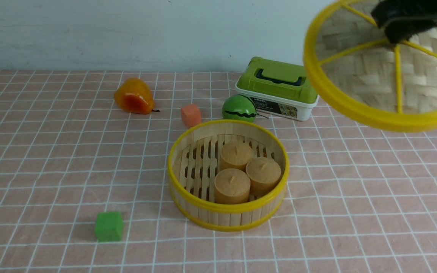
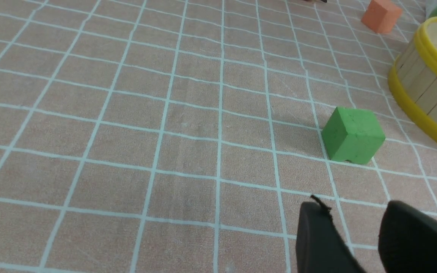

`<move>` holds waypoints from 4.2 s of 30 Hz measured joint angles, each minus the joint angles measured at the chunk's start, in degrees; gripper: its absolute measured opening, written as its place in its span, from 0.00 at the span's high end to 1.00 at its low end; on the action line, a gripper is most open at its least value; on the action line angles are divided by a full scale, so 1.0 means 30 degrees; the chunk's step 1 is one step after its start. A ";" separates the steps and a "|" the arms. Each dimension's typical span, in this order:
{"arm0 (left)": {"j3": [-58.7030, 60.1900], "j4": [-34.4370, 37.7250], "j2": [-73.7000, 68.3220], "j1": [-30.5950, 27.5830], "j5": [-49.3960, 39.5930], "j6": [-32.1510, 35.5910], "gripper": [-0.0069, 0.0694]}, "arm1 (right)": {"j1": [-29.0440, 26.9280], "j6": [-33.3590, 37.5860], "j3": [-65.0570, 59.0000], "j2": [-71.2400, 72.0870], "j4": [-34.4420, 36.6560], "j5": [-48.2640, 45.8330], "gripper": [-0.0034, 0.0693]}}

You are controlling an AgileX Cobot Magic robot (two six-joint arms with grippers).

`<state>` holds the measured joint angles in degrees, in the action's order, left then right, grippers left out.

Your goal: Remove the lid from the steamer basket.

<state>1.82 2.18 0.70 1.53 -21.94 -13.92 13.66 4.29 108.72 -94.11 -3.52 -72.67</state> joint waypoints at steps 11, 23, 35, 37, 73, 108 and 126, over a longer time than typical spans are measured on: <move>0.0000 0.0000 0.0000 0.0000 0.0000 0.0000 0.60 | -0.2835 0.0014 -0.6788 -0.1248 0.2678 0.3868 0.84; 0.0000 0.0000 0.0000 0.0000 0.0000 0.0000 0.60 | -0.2835 0.0014 -0.7620 -0.4990 0.3627 0.6800 0.84; 0.0000 0.0000 0.0000 0.0000 0.0000 0.0000 0.60 | -0.2835 0.0014 -0.7640 -0.5830 0.4125 0.7432 0.67; 0.0000 0.0000 0.0000 0.0000 0.0000 0.0000 0.60 | -0.2835 0.0014 -0.7640 -0.5774 0.4125 0.7189 0.62; 0.0000 0.0000 0.0000 0.0000 -0.0016 0.0000 0.60 | -0.2835 0.1167 -1.8593 1.8180 0.6560 0.9184 0.95; 0.0000 0.0000 0.0000 0.0000 -0.0016 0.0000 0.60 | -0.2857 0.1167 -3.0949 2.6687 0.3713 1.8704 0.98; 0.0000 0.0000 0.0000 0.0000 -0.0016 0.0000 0.60 | -0.4936 -0.4262 -3.6663 3.1559 0.0316 1.7285 0.98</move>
<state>1.82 2.18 0.70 1.53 -21.99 -13.92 -1.15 -8.49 -1.27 0.57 -2.58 -20.82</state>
